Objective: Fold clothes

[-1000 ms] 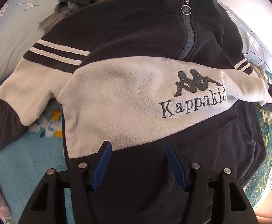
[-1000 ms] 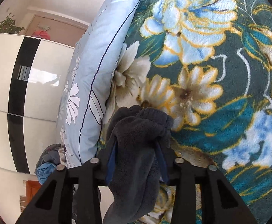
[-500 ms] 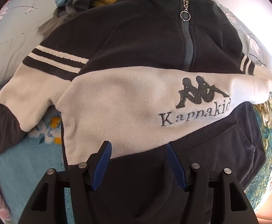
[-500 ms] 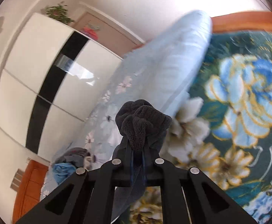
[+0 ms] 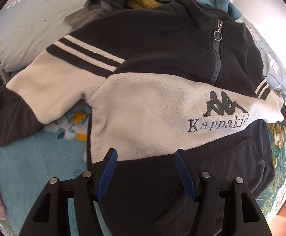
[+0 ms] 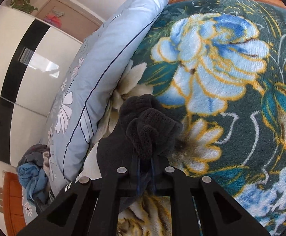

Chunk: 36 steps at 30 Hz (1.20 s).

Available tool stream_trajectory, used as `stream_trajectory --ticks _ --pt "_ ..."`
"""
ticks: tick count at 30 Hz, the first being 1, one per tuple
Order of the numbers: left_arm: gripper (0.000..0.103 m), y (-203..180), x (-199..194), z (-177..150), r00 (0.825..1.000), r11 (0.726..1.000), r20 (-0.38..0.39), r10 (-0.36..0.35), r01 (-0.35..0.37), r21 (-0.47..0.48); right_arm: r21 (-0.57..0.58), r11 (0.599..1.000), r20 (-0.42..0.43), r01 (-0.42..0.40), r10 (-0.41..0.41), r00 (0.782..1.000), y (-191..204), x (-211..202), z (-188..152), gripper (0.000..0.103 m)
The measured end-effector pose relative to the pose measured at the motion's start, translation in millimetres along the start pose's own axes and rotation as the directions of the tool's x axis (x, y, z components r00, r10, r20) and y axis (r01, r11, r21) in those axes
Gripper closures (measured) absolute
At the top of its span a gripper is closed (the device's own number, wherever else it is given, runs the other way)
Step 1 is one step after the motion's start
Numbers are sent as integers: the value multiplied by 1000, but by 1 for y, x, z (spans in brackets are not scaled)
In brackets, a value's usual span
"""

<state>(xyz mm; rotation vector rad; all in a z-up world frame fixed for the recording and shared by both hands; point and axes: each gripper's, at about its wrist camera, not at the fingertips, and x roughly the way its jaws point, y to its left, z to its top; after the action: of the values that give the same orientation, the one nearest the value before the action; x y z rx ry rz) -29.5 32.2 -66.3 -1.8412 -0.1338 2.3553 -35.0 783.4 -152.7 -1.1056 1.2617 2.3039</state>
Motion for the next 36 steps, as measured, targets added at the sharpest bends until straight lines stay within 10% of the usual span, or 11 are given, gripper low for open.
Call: stream_trajectory --ticks 2,7,15,23,28,32,36 --pt "38 9 -7 -6 1000 1000 7 1 -1 -22 -28 1000 3 12 -12 1000 8 -12 -5 62" --pt "37 42 -19 -32 1000 992 13 -2 3 -129 -90 994 -100 -68 59 993 20 -35 -67 58" --pt "35 77 -19 -77 998 977 -41 -55 45 -208 -233 937 -516 -259 106 850 66 1 -209 58" --pt "32 90 -7 -110 971 945 -121 -206 166 -281 -174 951 -532 -257 129 837 72 3 -231 58" --pt "34 90 -16 -119 957 937 -122 -264 225 -266 -169 957 -552 -234 105 827 70 -3 -239 81" --pt "77 91 -22 -123 963 949 -132 -237 200 -243 -162 968 -534 -193 79 842 71 -14 -239 91" --pt "91 100 -32 -124 965 942 -117 -235 197 -270 -185 971 -518 -152 35 855 80 -23 -244 92"
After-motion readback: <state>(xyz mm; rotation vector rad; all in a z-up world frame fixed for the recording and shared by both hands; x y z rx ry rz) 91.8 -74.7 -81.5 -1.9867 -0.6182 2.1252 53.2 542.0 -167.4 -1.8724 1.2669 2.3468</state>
